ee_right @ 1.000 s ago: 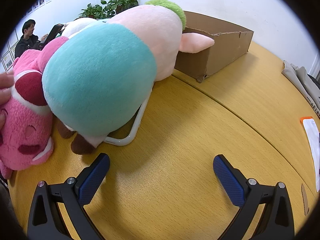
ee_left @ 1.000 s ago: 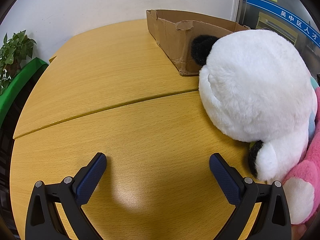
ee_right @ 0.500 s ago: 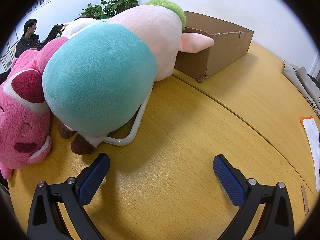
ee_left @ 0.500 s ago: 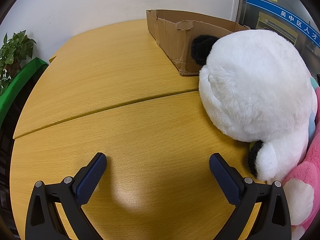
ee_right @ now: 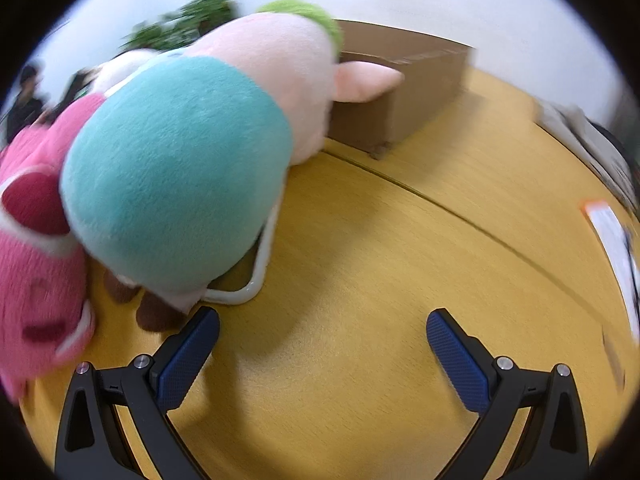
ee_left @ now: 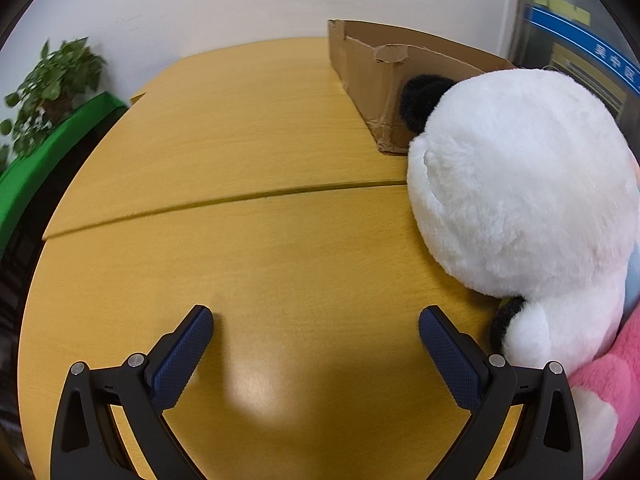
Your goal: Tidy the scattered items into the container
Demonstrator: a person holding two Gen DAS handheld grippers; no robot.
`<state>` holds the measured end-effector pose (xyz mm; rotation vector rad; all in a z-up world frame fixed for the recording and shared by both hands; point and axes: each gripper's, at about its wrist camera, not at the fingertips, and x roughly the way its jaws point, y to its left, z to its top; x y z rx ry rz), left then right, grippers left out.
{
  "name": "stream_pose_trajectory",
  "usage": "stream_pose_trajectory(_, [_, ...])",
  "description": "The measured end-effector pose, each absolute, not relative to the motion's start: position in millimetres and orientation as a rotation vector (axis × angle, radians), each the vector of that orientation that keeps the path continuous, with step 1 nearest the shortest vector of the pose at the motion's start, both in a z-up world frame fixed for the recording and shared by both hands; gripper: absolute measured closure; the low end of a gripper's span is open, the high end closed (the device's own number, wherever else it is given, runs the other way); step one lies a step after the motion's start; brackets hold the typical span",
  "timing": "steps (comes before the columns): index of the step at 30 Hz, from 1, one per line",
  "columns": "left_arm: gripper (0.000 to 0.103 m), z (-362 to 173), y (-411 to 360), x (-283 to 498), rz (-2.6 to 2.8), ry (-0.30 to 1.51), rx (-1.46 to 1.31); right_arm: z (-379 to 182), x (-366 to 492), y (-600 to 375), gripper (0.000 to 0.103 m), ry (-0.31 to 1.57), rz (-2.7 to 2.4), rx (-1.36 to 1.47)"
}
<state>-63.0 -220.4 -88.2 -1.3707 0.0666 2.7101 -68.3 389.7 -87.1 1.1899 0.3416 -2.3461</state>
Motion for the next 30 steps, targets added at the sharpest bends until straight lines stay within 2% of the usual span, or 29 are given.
stream_pose_trajectory(6, [0.0, -86.3, -216.6, -55.2, 2.709, 0.049, -1.427, -86.1, -58.4, 377.6, 0.0, 0.195, -2.572, 1.303])
stream_pose_trajectory(11, [0.0, -87.7, -215.3, -44.3, 2.775, 0.028, -1.422, -85.0, -54.5, 367.3, 0.0, 0.197, -2.575, 1.312])
stream_pose_trajectory(13, [0.0, -86.7, -213.9, -40.3, 2.83, 0.073, -1.406, -83.9, -56.4, 362.6, 0.0, 0.195, -2.573, 1.317])
stream_pose_trajectory(15, [0.0, -78.6, -212.7, -28.0, 2.926, 0.146, -1.357, -83.5, -48.8, 365.4, 0.0, 0.18, -2.606, 1.327])
stream_pose_trajectory(18, [0.0, -54.3, -213.7, 1.0, 3.063, 0.107, -1.257, -79.4, -25.0, 376.0, 0.0, 0.162, -2.701, 1.344])
stream_pose_trajectory(20, [0.0, -31.1, -208.9, 27.7, 3.107, 0.044, -1.165, -67.6, -0.3, 382.9, 0.0, 0.144, -2.777, 1.308])
stream_pose_trajectory(25, [0.0, 18.8, -167.3, 90.4, 3.137, 0.024, -0.977, -19.0, 67.2, 389.5, 0.0, -0.047, -2.879, 1.181])
stream_pose_trajectory(30, [0.0, 37.4, -107.6, 124.3, 3.005, -0.024, -0.912, 23.5, 114.5, 351.6, 0.0, -0.152, -2.904, 0.989])
